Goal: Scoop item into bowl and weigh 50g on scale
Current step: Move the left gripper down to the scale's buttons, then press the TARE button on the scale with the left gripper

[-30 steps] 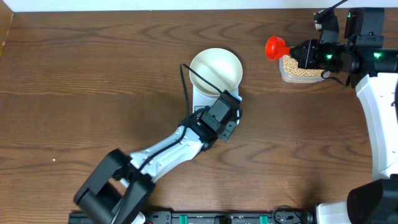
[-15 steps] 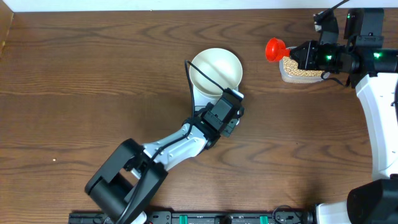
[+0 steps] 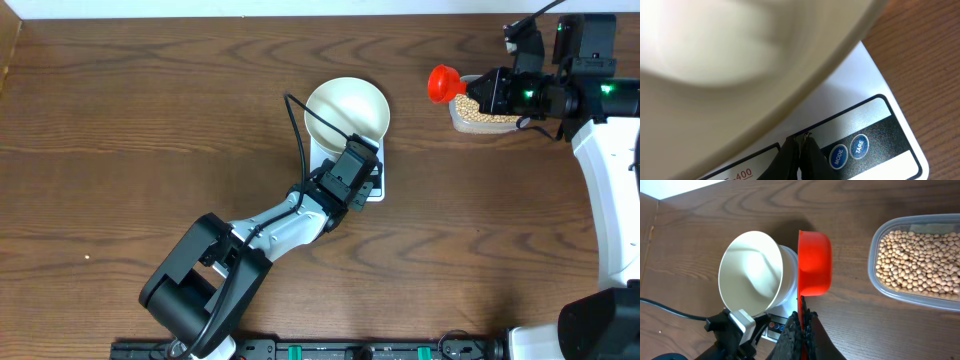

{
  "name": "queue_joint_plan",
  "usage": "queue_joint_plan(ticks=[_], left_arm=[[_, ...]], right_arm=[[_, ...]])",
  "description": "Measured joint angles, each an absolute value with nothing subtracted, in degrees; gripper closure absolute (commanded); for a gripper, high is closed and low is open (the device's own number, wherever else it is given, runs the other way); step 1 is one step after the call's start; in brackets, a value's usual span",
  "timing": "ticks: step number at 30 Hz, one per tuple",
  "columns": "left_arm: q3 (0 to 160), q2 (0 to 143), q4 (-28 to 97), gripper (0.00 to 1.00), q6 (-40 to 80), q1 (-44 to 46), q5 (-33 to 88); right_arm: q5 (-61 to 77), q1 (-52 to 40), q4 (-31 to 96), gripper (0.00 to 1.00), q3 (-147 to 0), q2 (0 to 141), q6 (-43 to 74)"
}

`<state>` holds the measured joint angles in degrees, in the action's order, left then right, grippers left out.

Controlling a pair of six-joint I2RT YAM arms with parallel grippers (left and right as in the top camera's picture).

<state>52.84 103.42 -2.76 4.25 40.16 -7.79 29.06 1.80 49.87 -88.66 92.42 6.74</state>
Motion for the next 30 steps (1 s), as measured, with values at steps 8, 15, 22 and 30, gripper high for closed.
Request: queue_joint_plan(ticks=[8, 15, 22, 30], left_arm=[[52.84, 103.42, -2.76, 0.93, 4.49, 40.18, -7.70], [52.84, 103.42, -2.59, 0.93, 4.49, 40.23, -7.64], [52.84, 103.42, -0.60, 0.93, 4.45, 40.23, -5.93], [52.36, 102.74, -1.52, 0.93, 2.48, 40.23, -4.82]], right_arm=[[28.64, 1.80, 50.41, 0.99, -88.66, 92.42, 6.74], [28.64, 1.80, 51.16, 0.99, -88.66, 92.42, 6.74], [28.62, 1.80, 51.20, 0.99, -88.66, 92.42, 6.74], [27.75, 1.80, 52.10, 0.99, -88.66, 92.42, 6.72]])
